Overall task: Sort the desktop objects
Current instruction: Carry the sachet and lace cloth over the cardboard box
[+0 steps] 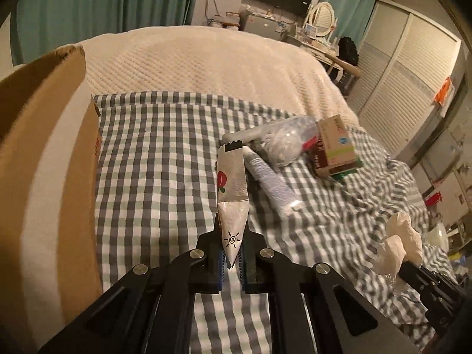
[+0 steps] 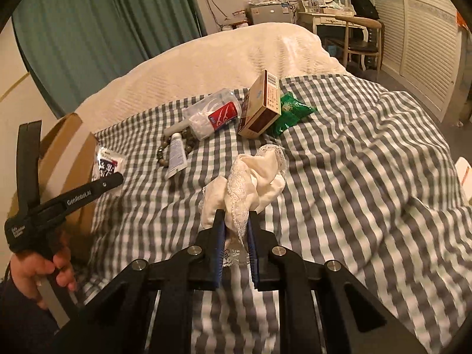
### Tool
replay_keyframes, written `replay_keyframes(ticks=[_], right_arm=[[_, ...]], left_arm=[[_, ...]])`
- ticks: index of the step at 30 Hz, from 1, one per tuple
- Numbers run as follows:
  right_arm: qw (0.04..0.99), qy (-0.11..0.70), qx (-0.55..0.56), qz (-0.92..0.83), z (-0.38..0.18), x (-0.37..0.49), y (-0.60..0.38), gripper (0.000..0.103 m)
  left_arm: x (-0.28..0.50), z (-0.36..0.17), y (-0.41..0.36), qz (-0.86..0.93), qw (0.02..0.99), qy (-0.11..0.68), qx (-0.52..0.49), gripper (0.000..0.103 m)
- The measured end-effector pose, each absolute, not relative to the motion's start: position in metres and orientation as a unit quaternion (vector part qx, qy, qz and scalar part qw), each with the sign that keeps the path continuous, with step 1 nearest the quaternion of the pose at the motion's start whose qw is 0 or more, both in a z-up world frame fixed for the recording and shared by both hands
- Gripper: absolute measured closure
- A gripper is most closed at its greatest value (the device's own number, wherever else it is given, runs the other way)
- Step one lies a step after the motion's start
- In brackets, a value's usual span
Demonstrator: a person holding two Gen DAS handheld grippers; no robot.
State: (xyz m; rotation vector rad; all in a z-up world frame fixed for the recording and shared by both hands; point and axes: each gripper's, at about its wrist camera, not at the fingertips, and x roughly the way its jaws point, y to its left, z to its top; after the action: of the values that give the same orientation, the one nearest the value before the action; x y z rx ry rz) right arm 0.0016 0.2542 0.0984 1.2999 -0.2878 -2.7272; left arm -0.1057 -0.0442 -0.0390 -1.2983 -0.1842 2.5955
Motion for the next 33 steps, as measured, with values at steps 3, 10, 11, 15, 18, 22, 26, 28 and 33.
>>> replay_keyframes(ticks=[3, 10, 11, 15, 18, 22, 26, 28, 33], right_arm=[[0.053, -0.084, 0.422, -0.901, 0.112, 0.014, 0.250, 0.090], [0.071, -0.050, 0.395, -0.914, 0.156, 0.041, 0.227, 0.090], [0.078, -0.046, 0.390, -0.916, 0.165, 0.043, 0.221, 0.090], [0.117, -0.046, 0.366, -0.922, 0.197, 0.051, 0.190, 0.090], [0.152, -0.034, 0.352, -0.923, 0.218, 0.051, 0.155, 0.090], [0.203, -0.017, 0.337, -0.919, 0.236, 0.045, 0.102, 0.090], [0.246, -0.015, 0.338, -0.908, 0.238, 0.036, 0.057, 0.090], [0.266, -0.011, 0.340, -0.902, 0.235, 0.032, 0.034, 0.090], [0.302, 0.006, 0.359, -0.883, 0.215, 0.023, -0.014, 0.090]], left_arm=[[-0.096, -0.024, -0.047, 0.885, 0.125, -0.060, -0.444, 0.095], [-0.079, 0.029, -0.071, 0.895, 0.133, -0.050, -0.422, 0.095], [-0.078, 0.039, -0.078, 0.897, 0.131, -0.051, -0.418, 0.095], [-0.078, 0.064, -0.104, 0.906, 0.118, -0.040, -0.405, 0.095], [-0.080, 0.076, -0.127, 0.912, 0.100, -0.037, -0.395, 0.095], [-0.087, 0.087, -0.165, 0.918, 0.067, -0.043, -0.388, 0.095], [-0.097, 0.087, -0.206, 0.920, 0.029, -0.057, -0.387, 0.095], [-0.102, 0.083, -0.223, 0.918, 0.010, -0.058, -0.391, 0.095], [-0.111, 0.060, -0.254, 0.909, -0.025, -0.049, -0.413, 0.095]])
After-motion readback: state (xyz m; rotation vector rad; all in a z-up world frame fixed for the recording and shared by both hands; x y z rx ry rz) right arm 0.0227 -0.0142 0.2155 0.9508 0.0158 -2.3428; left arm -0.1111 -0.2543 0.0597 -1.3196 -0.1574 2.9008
